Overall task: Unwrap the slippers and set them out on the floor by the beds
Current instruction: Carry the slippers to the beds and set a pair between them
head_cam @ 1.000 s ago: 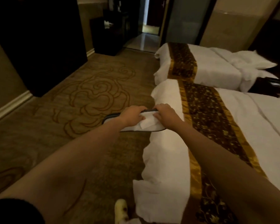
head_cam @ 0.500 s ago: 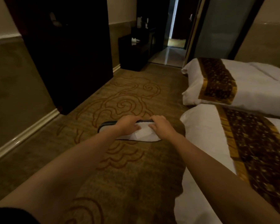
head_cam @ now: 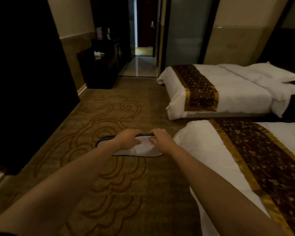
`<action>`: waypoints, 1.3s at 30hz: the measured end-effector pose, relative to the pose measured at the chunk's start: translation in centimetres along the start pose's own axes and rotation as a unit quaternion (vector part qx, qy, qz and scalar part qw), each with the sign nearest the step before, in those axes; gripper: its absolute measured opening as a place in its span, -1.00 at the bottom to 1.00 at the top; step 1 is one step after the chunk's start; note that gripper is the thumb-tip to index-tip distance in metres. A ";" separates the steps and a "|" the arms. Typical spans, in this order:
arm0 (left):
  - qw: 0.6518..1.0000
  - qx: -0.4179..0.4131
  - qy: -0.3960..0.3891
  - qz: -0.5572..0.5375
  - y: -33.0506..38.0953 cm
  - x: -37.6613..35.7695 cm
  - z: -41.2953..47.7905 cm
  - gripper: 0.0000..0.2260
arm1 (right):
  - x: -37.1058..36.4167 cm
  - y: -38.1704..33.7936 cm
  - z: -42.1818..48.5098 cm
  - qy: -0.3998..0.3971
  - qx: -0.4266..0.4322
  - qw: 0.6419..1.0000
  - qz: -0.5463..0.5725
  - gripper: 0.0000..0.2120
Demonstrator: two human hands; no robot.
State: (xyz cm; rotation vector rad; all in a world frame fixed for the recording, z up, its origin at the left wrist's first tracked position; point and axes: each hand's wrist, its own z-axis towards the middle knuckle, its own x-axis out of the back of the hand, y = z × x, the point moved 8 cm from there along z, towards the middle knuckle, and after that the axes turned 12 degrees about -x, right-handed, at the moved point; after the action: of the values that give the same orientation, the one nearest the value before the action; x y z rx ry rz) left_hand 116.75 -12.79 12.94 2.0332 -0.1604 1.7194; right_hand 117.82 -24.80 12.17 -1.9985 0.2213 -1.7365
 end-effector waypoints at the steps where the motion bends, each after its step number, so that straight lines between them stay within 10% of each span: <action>1: 1.000 -0.005 -0.002 0.001 -0.5 0.4 1.2 -0.72 | 0.3 0.2 1.2 0.004 -0.004 1.000 0.001 -0.76; 39: 0.971 -0.155 -0.169 -0.076 -15.7 4.0 84.1 -0.70 | 16.1 35.4 72.4 0.015 -0.154 0.986 -0.054 -0.78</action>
State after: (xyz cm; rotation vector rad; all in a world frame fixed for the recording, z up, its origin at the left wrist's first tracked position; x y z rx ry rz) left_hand 199.33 -33.55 3.69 2.0241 -0.3486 1.1648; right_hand 197.27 -44.50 4.70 -2.2377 0.4213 -1.8978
